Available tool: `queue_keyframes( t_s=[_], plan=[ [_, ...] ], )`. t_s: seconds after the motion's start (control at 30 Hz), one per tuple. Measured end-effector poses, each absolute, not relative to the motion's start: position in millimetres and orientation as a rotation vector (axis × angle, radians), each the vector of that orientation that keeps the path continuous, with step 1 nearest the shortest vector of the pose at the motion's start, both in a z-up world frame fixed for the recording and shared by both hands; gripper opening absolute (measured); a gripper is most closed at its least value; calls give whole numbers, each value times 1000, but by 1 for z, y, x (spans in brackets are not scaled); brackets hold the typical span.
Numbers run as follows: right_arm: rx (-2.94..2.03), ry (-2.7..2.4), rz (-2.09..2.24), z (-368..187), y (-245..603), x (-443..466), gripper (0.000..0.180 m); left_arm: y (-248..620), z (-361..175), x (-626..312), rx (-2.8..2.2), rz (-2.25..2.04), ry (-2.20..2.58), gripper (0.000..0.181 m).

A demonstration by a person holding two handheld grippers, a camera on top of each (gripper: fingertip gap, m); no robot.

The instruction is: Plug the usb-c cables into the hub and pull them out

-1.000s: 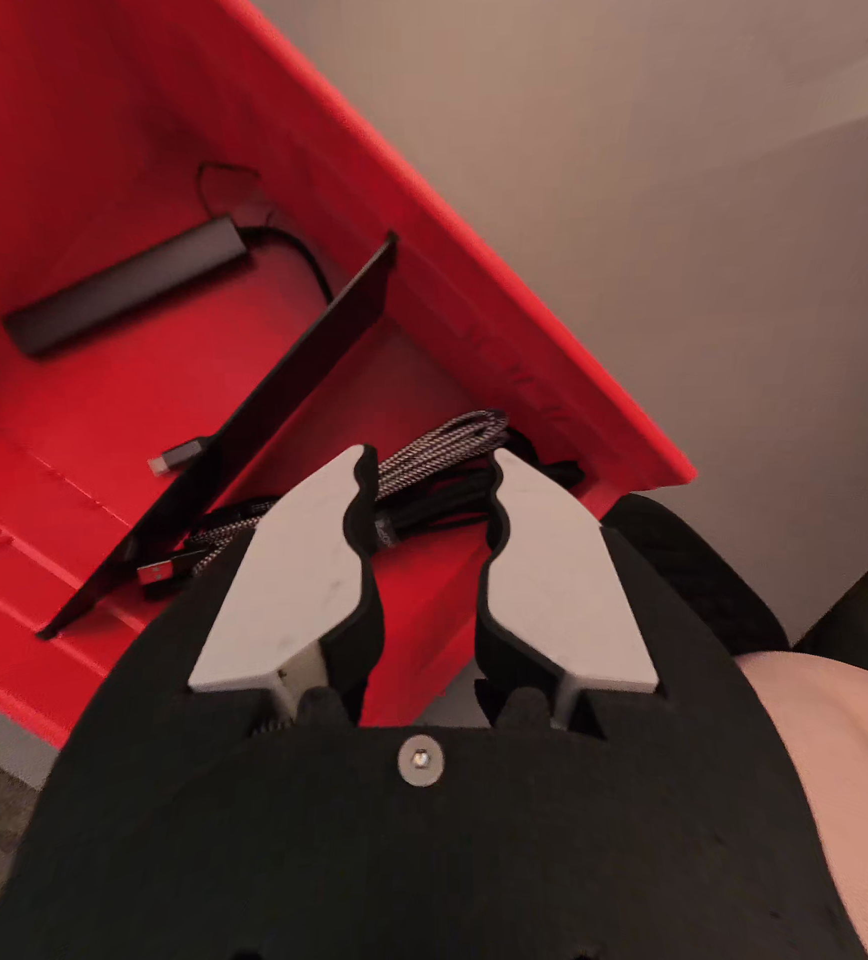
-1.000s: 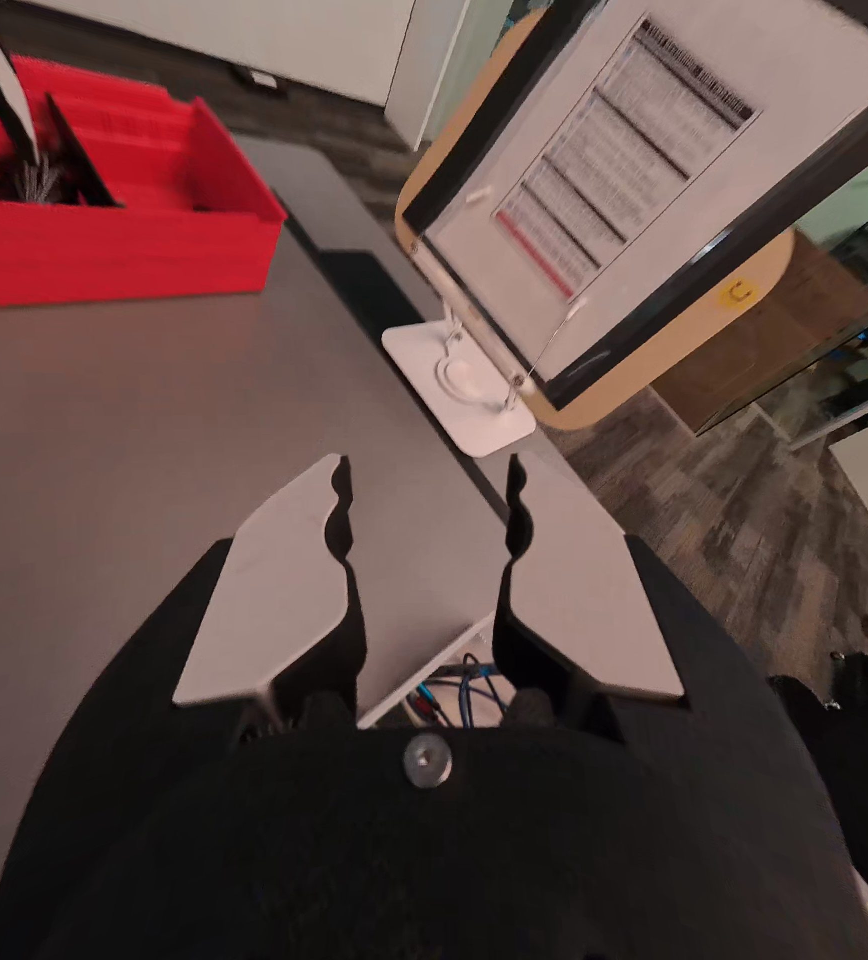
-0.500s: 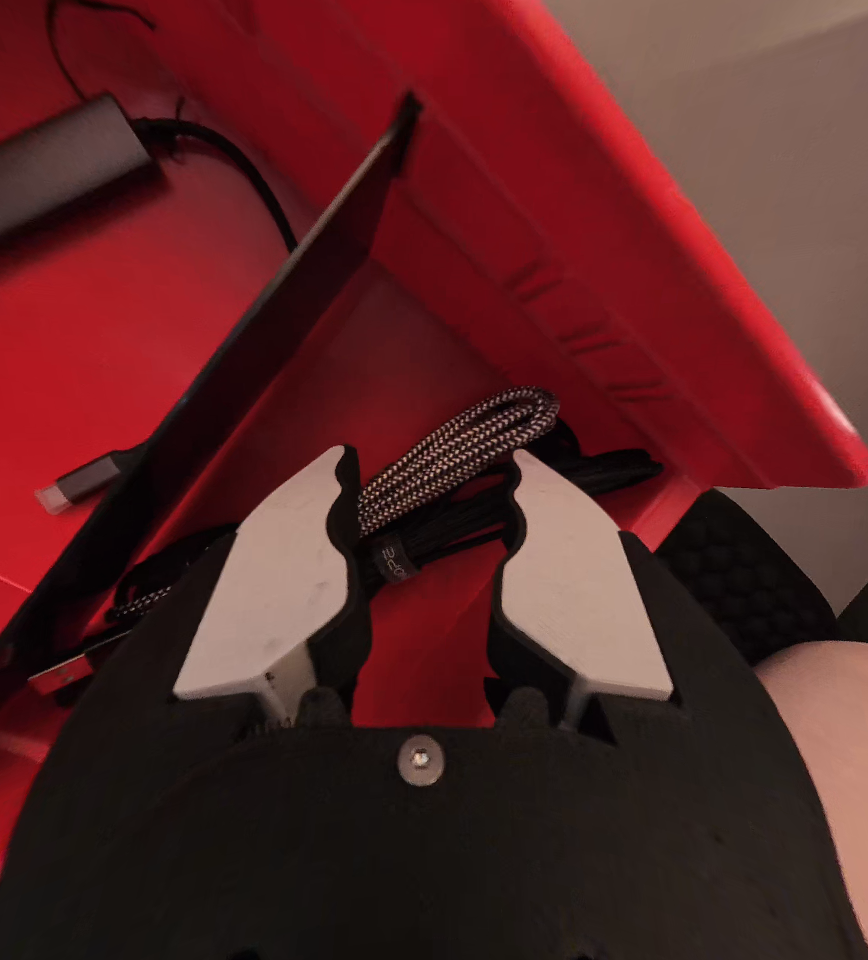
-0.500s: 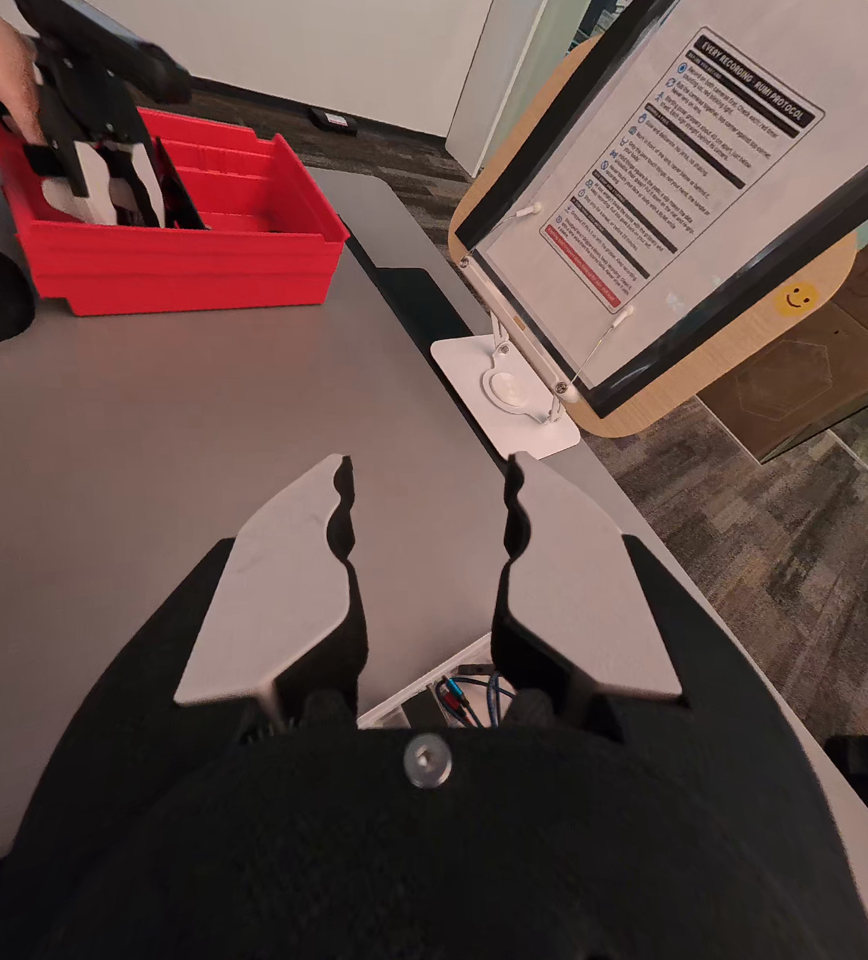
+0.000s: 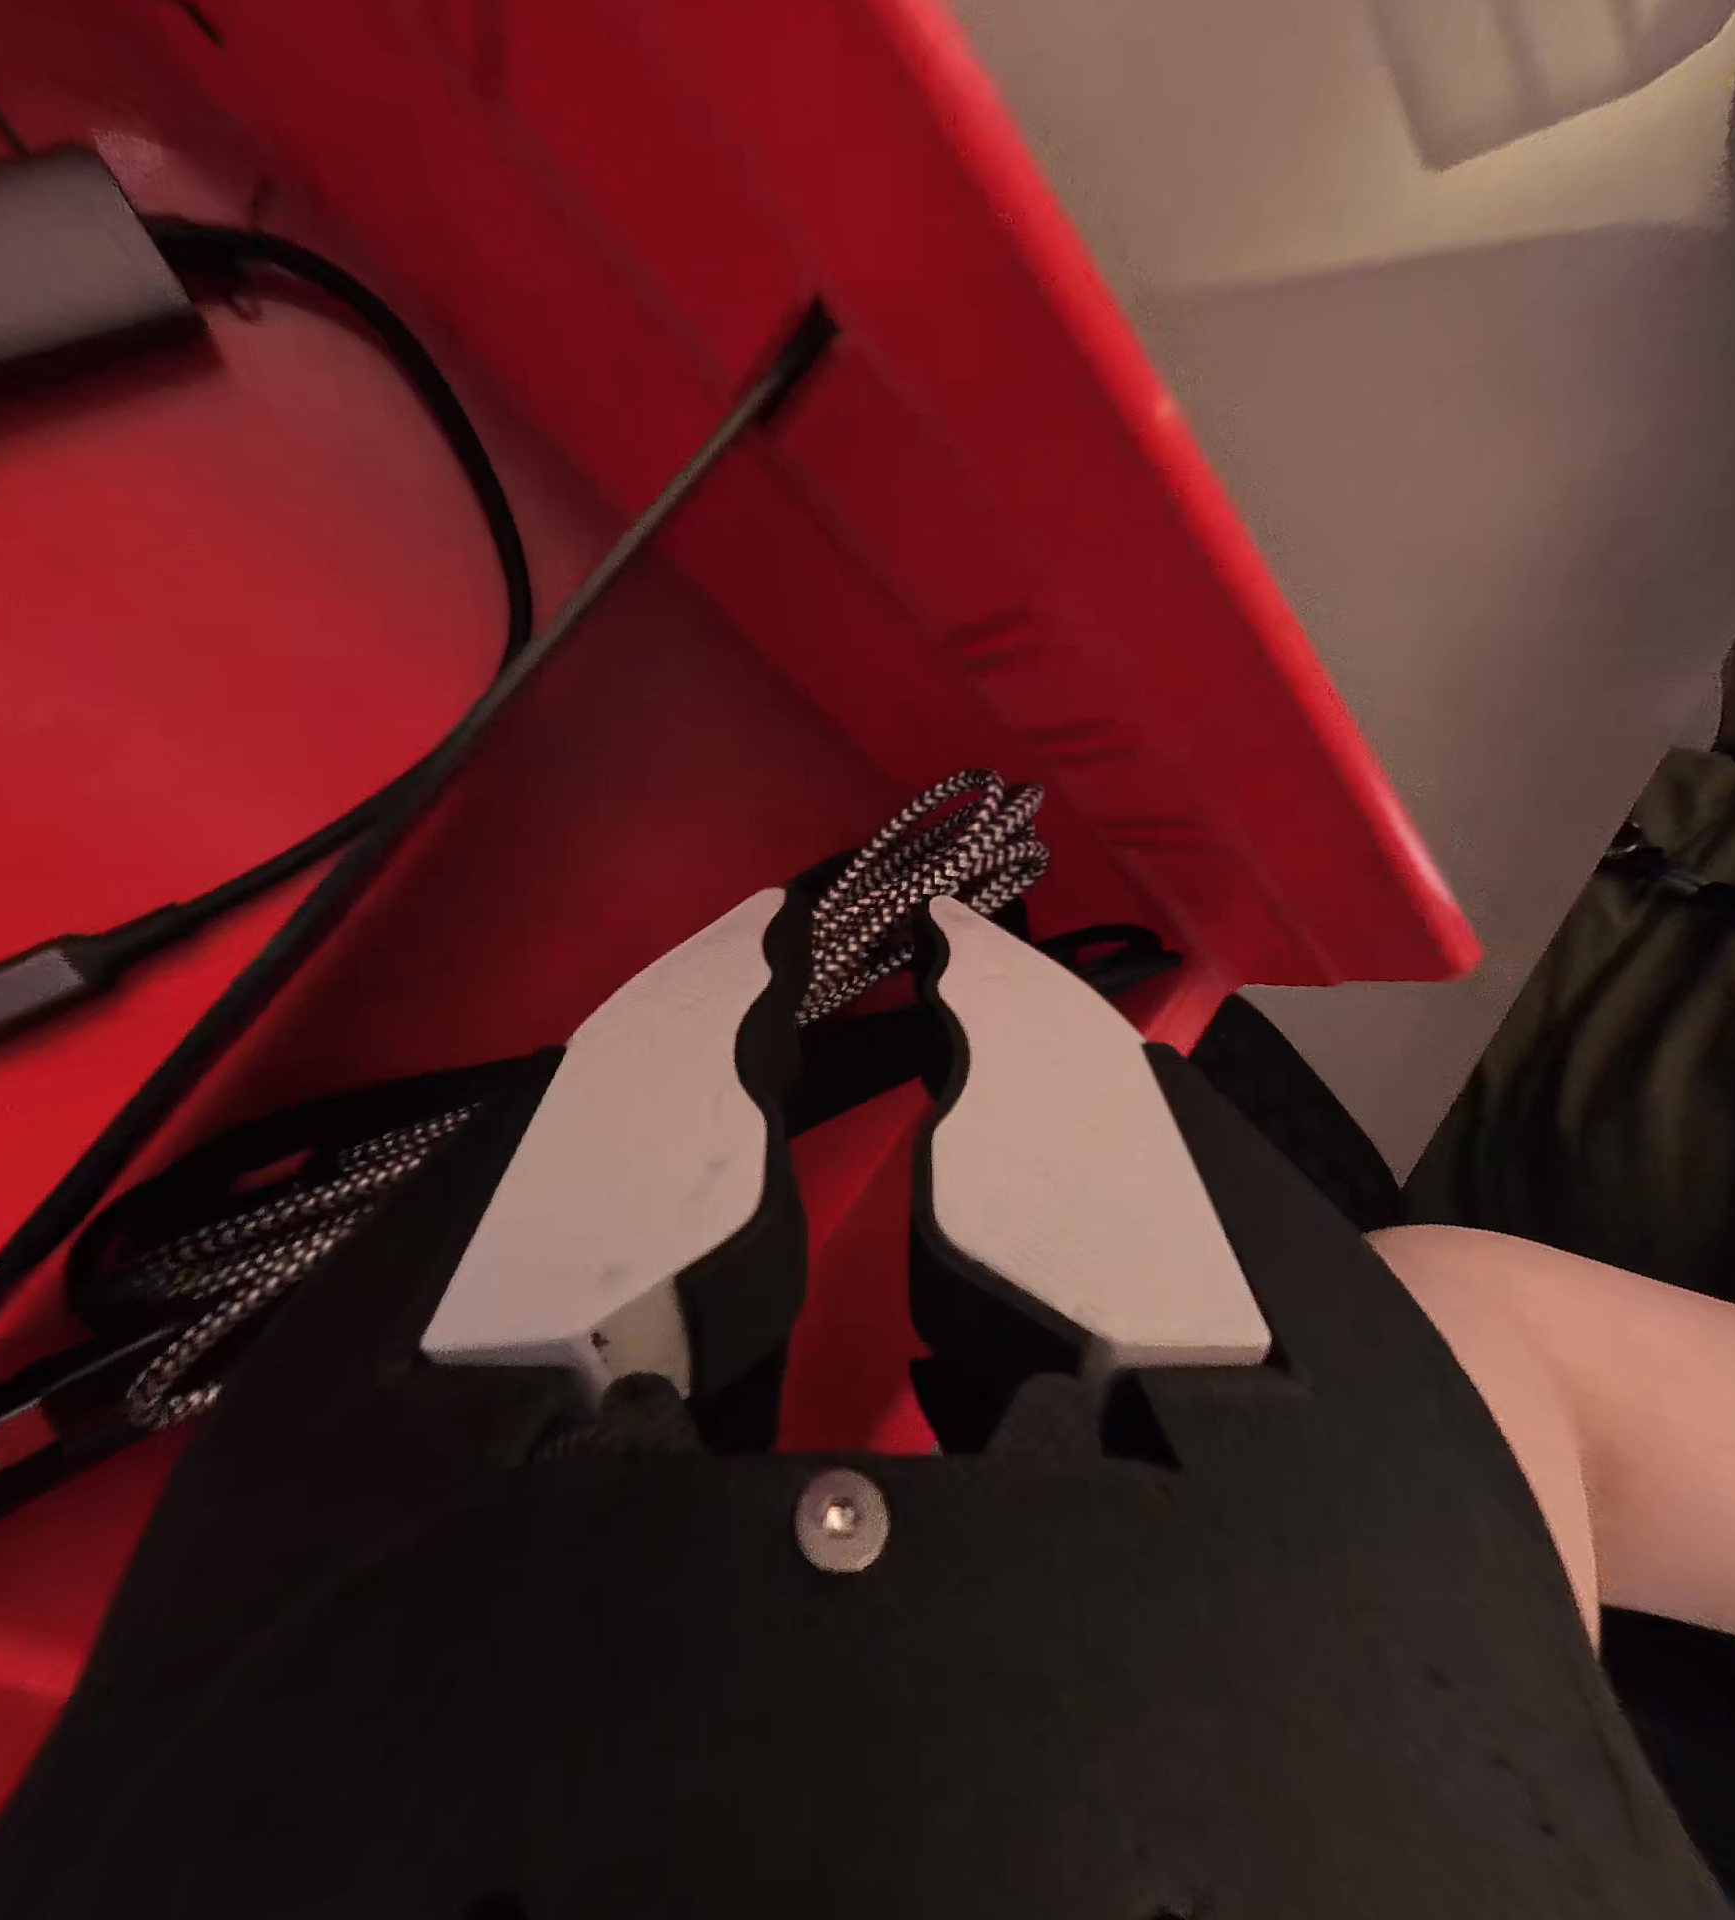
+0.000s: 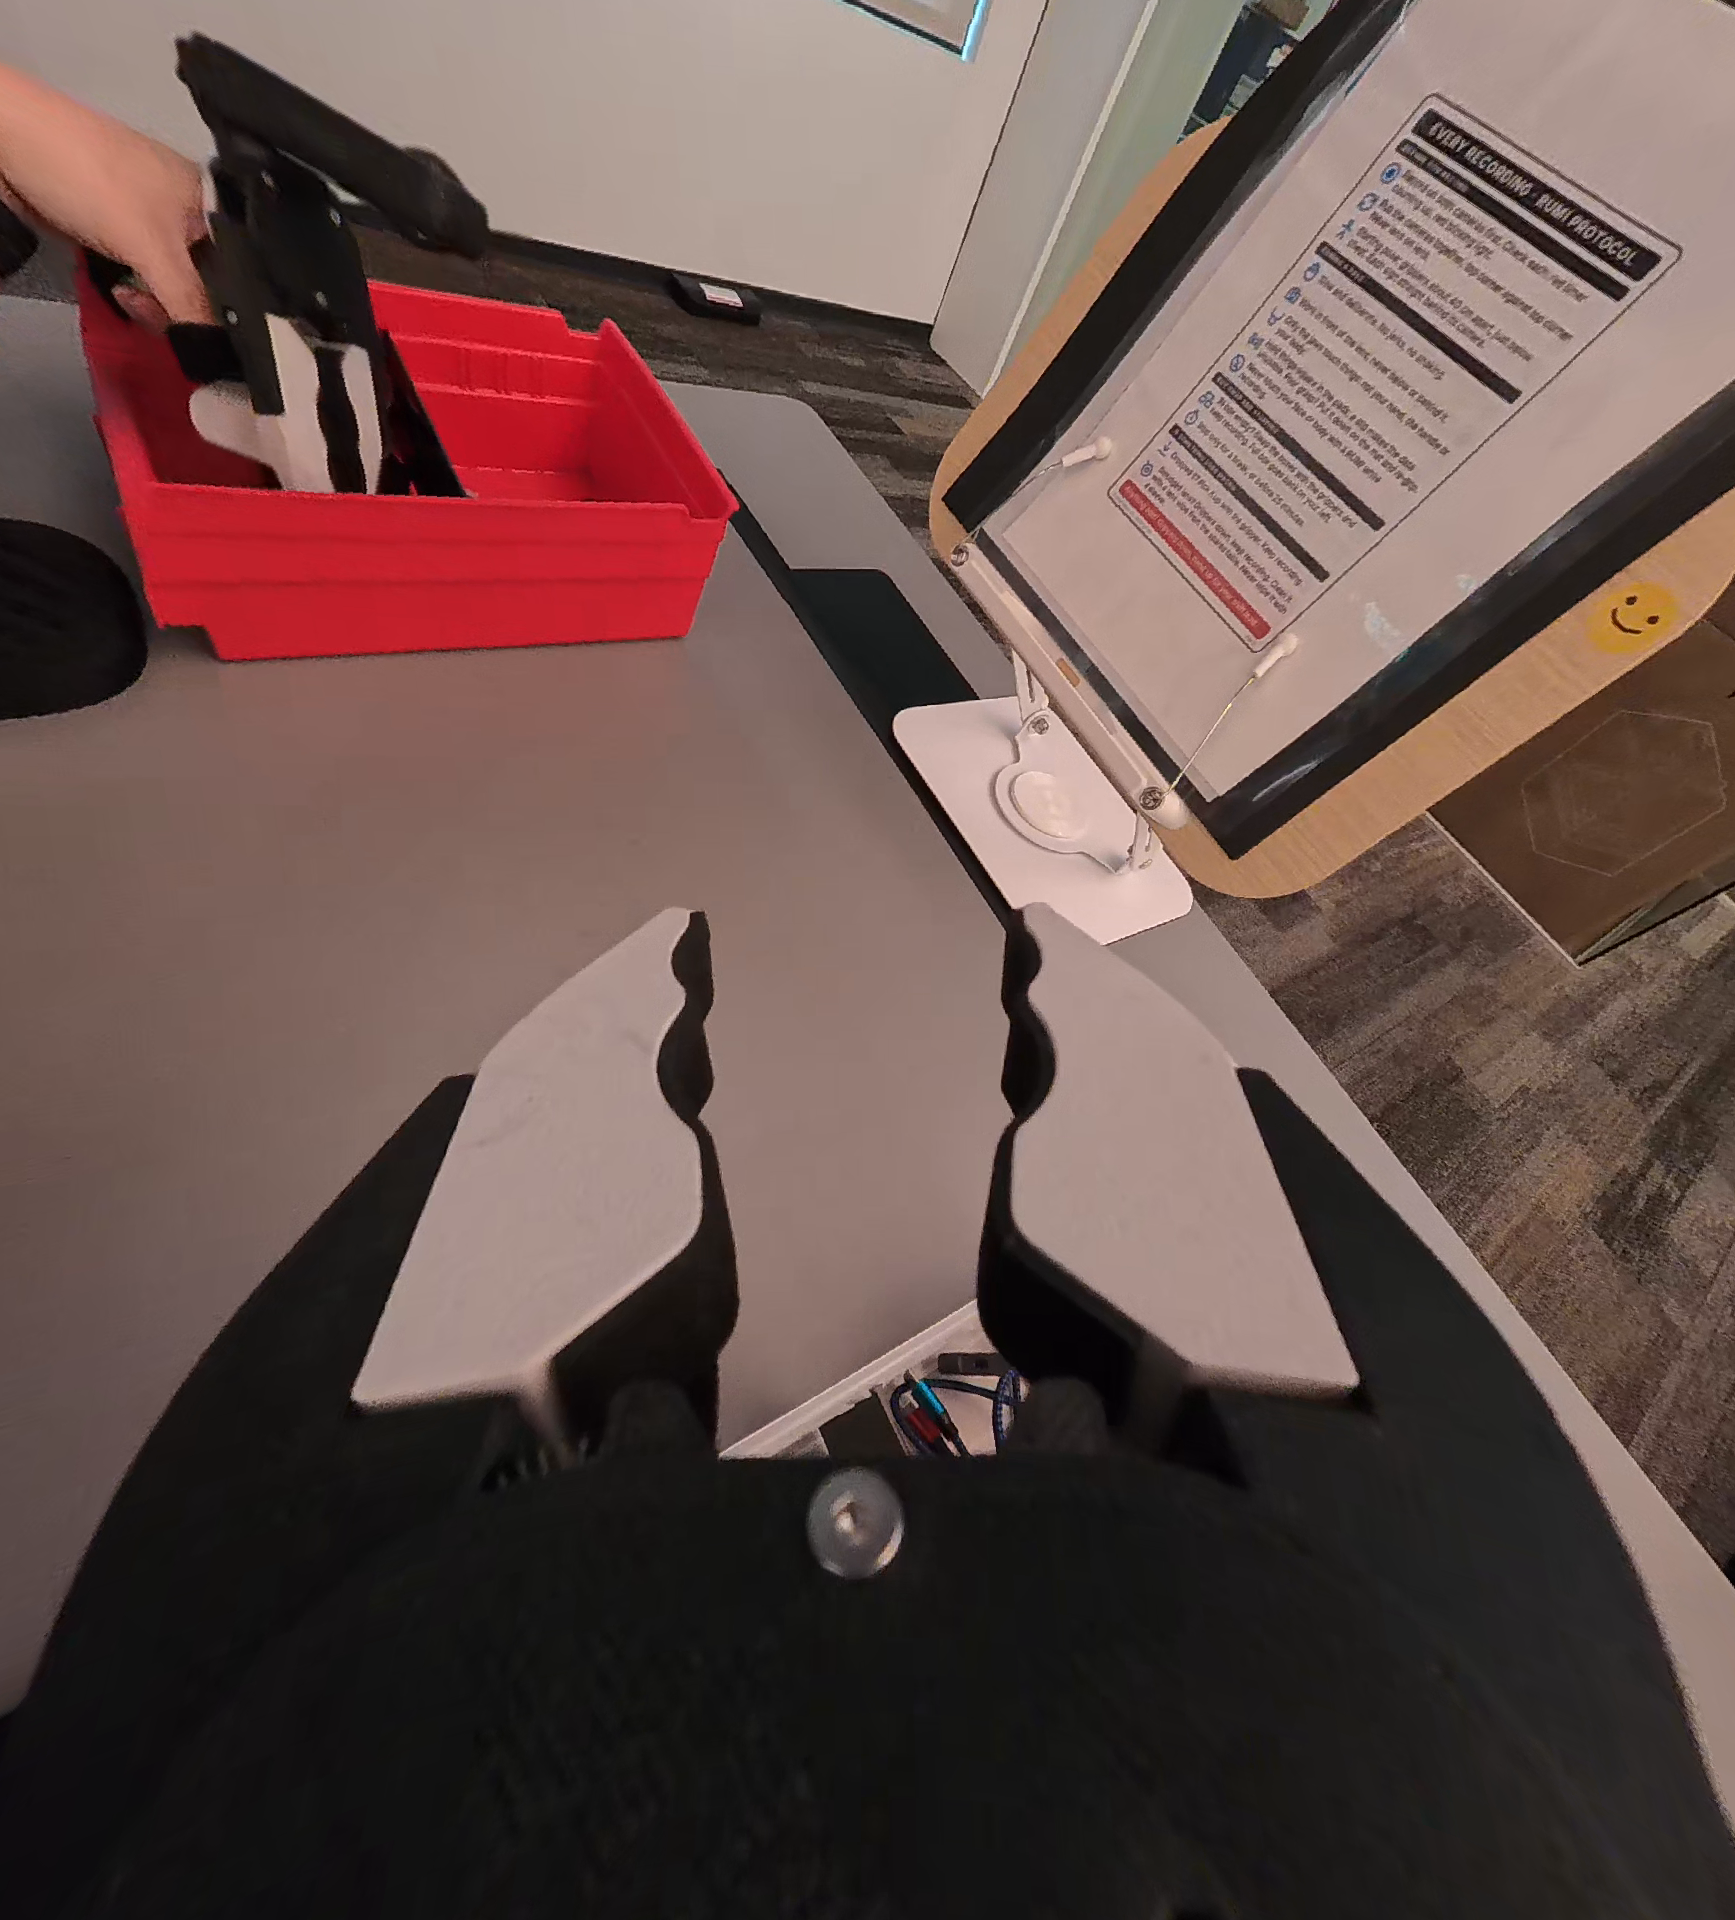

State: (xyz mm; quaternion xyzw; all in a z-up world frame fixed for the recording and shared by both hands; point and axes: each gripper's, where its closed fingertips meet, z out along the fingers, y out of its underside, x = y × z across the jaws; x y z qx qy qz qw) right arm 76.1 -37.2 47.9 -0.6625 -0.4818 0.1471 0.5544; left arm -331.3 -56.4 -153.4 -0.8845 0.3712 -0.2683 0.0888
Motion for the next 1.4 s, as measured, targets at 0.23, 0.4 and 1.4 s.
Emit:
queue_keyframes(
  t_s=[0.23,0.4,1.4],
  plan=[
    [-1554,-1127,348,50,-37,79,54,-35,-77,-338,-2336,-507,992,8],
    [-1554,-1125,347,50,-36,80,54,-47,1,-307,-2037,-496,983,3],
    [-1580,-1185,314,36,-35,80,54,-69,-53,-23,-1835,-1055,1429,33]
  ],
)
